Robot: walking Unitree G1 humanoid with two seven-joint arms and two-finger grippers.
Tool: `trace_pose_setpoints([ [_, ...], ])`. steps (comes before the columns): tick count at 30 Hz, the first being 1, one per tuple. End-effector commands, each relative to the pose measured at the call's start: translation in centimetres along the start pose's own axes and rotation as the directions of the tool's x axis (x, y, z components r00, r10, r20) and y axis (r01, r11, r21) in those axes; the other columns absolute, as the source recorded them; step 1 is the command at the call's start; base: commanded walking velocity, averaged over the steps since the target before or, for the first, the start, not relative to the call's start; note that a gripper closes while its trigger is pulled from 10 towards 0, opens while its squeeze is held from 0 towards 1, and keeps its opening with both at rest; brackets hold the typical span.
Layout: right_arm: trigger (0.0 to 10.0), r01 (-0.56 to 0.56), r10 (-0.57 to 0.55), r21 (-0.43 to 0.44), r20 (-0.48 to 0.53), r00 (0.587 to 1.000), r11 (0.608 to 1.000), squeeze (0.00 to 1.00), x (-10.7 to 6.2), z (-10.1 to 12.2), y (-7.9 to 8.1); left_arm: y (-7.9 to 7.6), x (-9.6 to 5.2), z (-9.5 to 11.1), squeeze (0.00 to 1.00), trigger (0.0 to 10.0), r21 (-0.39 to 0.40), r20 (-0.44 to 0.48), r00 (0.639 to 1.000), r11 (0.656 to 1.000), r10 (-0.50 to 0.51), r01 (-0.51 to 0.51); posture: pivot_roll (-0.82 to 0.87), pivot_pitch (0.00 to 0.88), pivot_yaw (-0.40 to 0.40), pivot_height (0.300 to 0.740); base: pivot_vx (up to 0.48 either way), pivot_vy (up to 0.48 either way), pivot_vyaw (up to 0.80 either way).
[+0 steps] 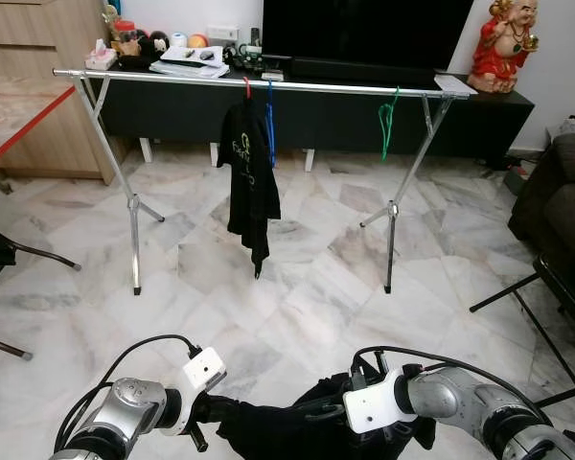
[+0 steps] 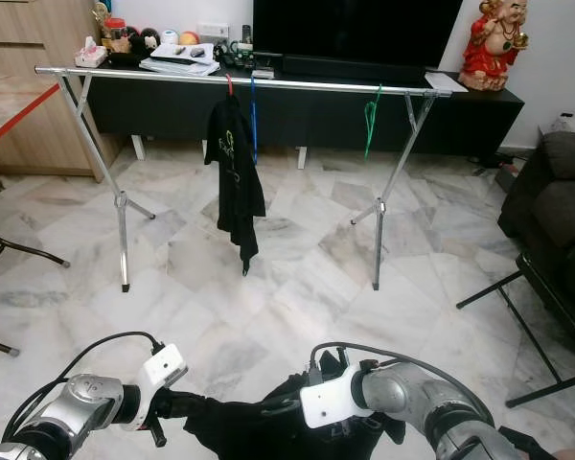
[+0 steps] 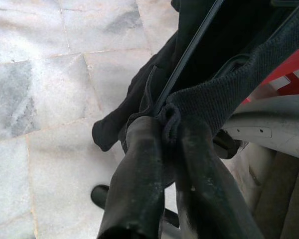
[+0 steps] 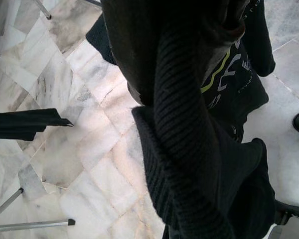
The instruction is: Hang hanger
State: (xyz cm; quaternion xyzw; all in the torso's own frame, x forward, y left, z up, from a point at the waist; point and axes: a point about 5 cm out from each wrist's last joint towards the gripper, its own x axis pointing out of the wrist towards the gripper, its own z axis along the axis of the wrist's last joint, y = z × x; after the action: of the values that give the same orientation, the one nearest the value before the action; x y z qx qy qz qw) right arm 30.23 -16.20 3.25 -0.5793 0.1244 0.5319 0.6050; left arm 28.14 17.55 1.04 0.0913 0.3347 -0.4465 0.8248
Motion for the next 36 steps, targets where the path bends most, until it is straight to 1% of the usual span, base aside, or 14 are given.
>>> trace_pose_setpoints([
  [1,10.0,0.036,-0.036,0.007,-0.015,0.999,0.999,0.0,-0.5,-0.4,-0.9,-0.1,0.1,0.0,0.0,0.0,-0.014,0.005,1.0,1.0,0.0,0.0,-0.04,0.036,-0.067,0.74,0.0,0.0,0.0],
  [5,10.0,0.04,-0.04,0.014,-0.017,0.999,0.999,0.0,-0.5,-0.4,-0.9,0.2,0.0,0.1,0.0,0.0,0.0,0.011,0.999,0.999,0.035,-0.035,-0.04,0.037,-0.068,0.74,0.0,0.0,0.0],
  [12,10.0,0.083,-0.077,0.059,-0.093,0.993,0.995,0.0,-0.8,-1.5,-1.0,2.8,-1.6,-0.4,0.0,0.0,0.039,-0.009,0.926,0.925,0.378,-0.378,-0.04,0.041,-0.069,0.74,0.0,0.0,0.0],
  [14,10.0,0.112,-0.1,0.111,-0.109,0.989,0.987,0.0,-1.1,-2.0,-0.8,3.9,-2.7,-0.9,0.0,0.0,0.039,-0.031,0.856,0.856,0.517,-0.516,-0.05,0.044,-0.069,0.74,0.0,0.0,0.0],
  [16,10.0,0.119,-0.106,0.137,-0.103,0.989,0.983,0.0,-1.2,-2.1,-0.6,4.2,-3.1,-1.1,0.0,0.0,0.031,-0.037,0.824,0.824,0.566,-0.565,-0.05,0.044,-0.069,0.74,0.0,0.0,0.0],
  [17,10.0,0.129,-0.114,0.174,-0.094,0.989,0.976,0.0,-1.2,-2.2,-0.2,5.0,-3.9,-1.4,0.0,0.0,0.009,-0.056,0.748,0.749,0.662,-0.662,-0.05,0.046,-0.069,0.74,0.0,0.0,0.0],
  [19,10.0,0.142,-0.124,0.199,-0.099,0.987,0.97,0.0,-1.3,-2.4,0.1,5.6,-4.8,-1.9,0.0,0.0,-0.02,-0.084,0.667,0.668,0.74,-0.744,-0.05,0.046,-0.069,0.74,0.0,0.0,0.0],
  [21,10.0,0.148,-0.128,0.208,-0.106,0.986,0.967,0.0,-1.3,-2.5,0.2,5.8,-5.2,-2.2,0.0,0.0,-0.027,-0.103,0.624,0.625,0.775,-0.78,-0.05,0.048,-0.069,0.74,0.0,0.0,0.0],
  [23,10.0,0.203,-0.178,0.314,-0.107,0.978,0.927,0.0,-1.4,-2.7,0.5,5.8,-5.8,-3.4,0.0,0.0,-0.014,-0.161,0.577,0.582,0.801,-0.813,-0.05,0.048,-0.069,0.74,0.0,0.0,0.0],
  [25,10.0,0.224,-0.206,0.38,-0.087,0.975,0.898,0.0,-1.5,-2.7,0.7,5.6,-5.8,-4.0,0.0,0.0,-0.01,-0.183,0.571,0.579,0.801,-0.815,-0.06,0.049,-0.067,0.74,0.0,0.0,0.0],
  [30,10.0,0.171,-0.222,0.564,0.022,0.975,0.808,0.0,-1.5,-2.1,1.5,5.4,-5.6,-4.1,0.0,0.0,-0.008,-0.156,0.51,0.515,0.846,-0.857,-0.07,0.056,-0.064,0.74,0.0,0.0,0.0],
  [33,10.0,0.108,-0.148,0.603,0.018,0.989,0.791,0.0,-1.4,-2.3,2.8,5.3,-5.5,-4.1,0.0,0.0,-0.047,-0.145,0.48,0.479,0.865,-0.877,-0.08,0.06,-0.065,0.74,0.0,0.0,0.0],
  [35,10.0,0.163,-0.175,0.6,-0.038,0.984,0.783,0.0,-1.4,-2.6,3.0,5.3,-5.4,-4.0,0.0,0.0,-0.06,-0.137,0.473,0.47,0.87,-0.881,-0.08,0.063,-0.066,0.74,0.0,0.0,0.0],
  [36,10.0,0.252,-0.237,0.677,-0.117,0.964,0.692,0.0,-1.2,-3.0,3.1,5.2,-5.2,-3.8,0.0,0.0,-0.085,-0.118,0.477,0.47,0.871,-0.879,-0.08,0.068,-0.065,0.74,0.0,0.0,0.0],
])
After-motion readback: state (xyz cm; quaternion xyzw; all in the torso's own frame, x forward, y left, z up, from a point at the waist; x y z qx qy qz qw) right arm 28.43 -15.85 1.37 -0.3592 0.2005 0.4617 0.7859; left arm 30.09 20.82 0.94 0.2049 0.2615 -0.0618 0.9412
